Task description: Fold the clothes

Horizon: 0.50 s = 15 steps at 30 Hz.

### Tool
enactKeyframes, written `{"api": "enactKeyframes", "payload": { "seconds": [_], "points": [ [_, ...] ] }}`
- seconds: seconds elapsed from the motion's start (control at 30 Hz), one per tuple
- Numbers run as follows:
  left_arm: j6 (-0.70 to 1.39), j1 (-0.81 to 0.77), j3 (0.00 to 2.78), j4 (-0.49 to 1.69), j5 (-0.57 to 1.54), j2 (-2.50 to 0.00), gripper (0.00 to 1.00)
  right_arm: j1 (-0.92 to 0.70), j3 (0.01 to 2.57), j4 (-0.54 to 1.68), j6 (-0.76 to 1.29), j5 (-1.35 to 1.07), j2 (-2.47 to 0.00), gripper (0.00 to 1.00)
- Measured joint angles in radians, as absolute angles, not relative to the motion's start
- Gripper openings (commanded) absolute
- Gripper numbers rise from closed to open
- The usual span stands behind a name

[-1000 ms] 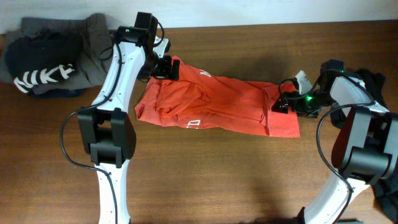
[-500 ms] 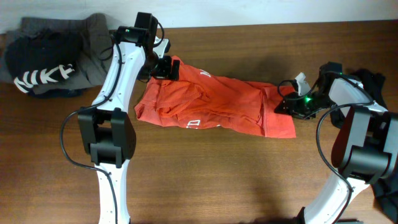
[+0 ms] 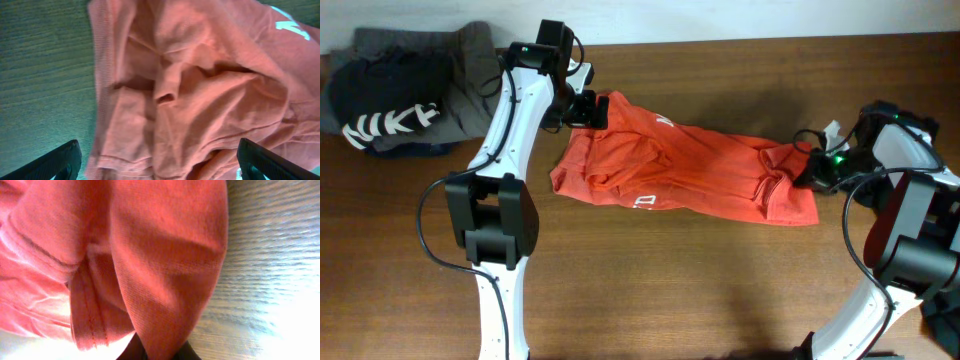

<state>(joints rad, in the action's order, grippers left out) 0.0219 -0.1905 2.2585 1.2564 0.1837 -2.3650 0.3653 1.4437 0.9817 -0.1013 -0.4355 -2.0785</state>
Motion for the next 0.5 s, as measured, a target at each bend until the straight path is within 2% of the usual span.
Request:
{"api": "enactKeyframes", "payload": {
  "seconds": [0.27, 0.5],
  "points": [
    [0.022, -0.191, 2.259, 1.259, 0.184, -2.365, 0.99, 0.350, 1.644, 1.132, -0.074, -0.362, -2.082, 0.08],
    [0.022, -0.191, 2.259, 1.259, 0.184, -2.365, 0.99, 0.176, 1.676, 1.150, 0.025, -0.169, -2.082, 0.08]
  ]
}}
